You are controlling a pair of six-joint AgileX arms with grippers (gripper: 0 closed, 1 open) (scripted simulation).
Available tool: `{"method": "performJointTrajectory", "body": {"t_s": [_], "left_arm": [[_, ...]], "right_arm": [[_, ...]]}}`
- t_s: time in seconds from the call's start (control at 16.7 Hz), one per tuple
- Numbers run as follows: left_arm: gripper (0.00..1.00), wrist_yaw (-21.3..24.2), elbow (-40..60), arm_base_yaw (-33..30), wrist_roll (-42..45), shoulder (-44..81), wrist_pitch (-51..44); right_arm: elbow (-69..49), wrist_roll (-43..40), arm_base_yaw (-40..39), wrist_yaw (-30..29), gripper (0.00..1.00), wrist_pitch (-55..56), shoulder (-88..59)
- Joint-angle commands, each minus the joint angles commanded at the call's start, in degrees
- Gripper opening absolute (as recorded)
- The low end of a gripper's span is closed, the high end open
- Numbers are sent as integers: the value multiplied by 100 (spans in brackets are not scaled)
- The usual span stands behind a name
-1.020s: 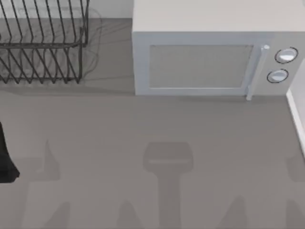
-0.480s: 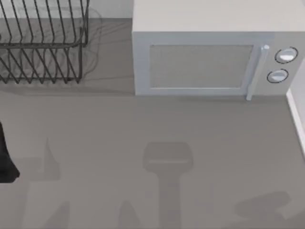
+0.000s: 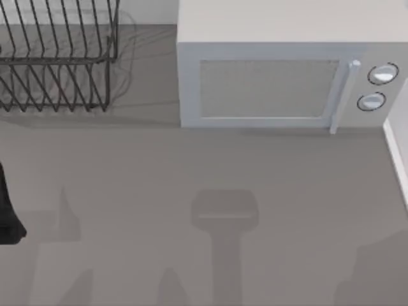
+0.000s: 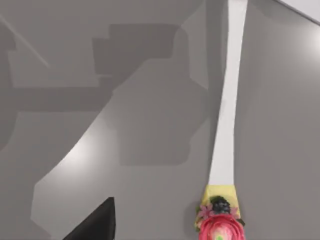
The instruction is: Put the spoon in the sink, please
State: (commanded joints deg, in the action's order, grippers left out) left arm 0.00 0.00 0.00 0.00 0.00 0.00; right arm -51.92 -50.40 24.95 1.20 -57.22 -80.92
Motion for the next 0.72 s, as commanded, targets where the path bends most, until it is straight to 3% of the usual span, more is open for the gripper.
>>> {"method": "performJointTrajectory", "body": {"t_s": [0.42,0.72], "left_arm": [[100,0,0,0,0,0,0],[100,0,0,0,0,0,0]], "right_arm": [[19,-31,-3,0,100,53,-105],[604,12,-21,0,100,1272,-703]]}}
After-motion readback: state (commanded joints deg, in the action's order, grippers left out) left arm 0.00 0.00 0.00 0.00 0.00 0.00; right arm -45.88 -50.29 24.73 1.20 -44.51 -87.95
